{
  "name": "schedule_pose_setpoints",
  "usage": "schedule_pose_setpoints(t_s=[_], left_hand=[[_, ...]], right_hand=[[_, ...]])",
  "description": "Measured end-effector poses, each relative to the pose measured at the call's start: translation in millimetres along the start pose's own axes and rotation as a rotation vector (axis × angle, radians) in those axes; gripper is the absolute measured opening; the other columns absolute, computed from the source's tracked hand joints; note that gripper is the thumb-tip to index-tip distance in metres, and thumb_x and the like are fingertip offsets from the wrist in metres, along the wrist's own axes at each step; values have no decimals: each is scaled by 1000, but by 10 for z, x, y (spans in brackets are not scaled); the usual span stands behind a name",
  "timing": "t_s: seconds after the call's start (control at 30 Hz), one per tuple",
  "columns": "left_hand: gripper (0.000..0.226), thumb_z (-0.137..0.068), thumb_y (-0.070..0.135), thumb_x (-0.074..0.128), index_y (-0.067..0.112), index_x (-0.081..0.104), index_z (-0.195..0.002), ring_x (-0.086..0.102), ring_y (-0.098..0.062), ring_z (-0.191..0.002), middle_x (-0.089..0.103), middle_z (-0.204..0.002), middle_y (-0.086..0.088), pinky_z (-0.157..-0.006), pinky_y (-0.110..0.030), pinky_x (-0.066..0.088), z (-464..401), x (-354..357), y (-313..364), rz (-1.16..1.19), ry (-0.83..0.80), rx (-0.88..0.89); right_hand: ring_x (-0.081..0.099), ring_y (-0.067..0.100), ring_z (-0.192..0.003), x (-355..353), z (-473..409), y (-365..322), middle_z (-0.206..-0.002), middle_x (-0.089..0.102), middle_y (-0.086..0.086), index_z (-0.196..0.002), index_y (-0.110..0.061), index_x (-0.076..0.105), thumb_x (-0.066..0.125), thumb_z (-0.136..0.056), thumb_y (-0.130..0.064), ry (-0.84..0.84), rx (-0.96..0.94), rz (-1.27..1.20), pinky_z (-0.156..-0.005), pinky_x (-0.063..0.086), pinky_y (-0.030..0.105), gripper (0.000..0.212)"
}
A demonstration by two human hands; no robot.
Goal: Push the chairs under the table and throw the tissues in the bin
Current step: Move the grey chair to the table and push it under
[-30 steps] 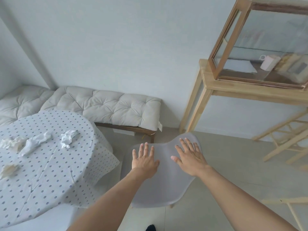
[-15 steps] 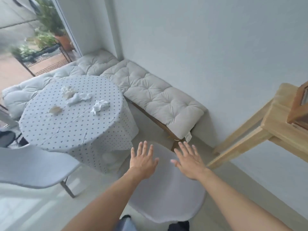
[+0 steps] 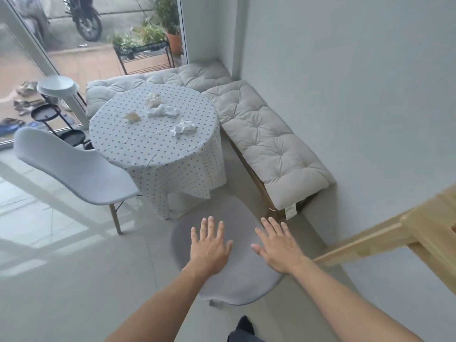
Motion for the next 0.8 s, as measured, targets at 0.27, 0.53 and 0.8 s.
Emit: schedule_pose_setpoints(t_s=[0.27,0.53,0.8], left_hand=[[73,-107,60,15,18,-3,-165,-14,-34,-160,-10,-174,-14,-127,-62,1,649,729,643,35,-52,-101],[70,-108,59,11,17,12,-164,9,-33,-160,15,-174,-14,-128,-55,12,1003,1058,1381,185,19,-261],[59,-106,49,16,13,42,-146,53,-37,-123,58,-139,-11,-117,-58,31,1067,1076,1731,24,120,-285]], right_hand=[[2,31,-156,383,428,233,-170,11,14,-157,-18,31,22,-104,-62,-95,-189,55,-124,8,55,69],[19,31,-152,594,545,648,-163,31,16,-154,-16,34,16,-106,-59,-150,-489,108,-125,9,51,67],[43,35,-132,653,533,728,-137,54,13,-140,-15,44,17,-106,-55,-63,-666,125,-123,16,53,59]])
Point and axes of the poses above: each hand's wrist, its own z-axis away from the middle knuckle, its own x-axis out of the palm, y = z × x, the point moved 2 cm from there along -z, towards the middle knuckle
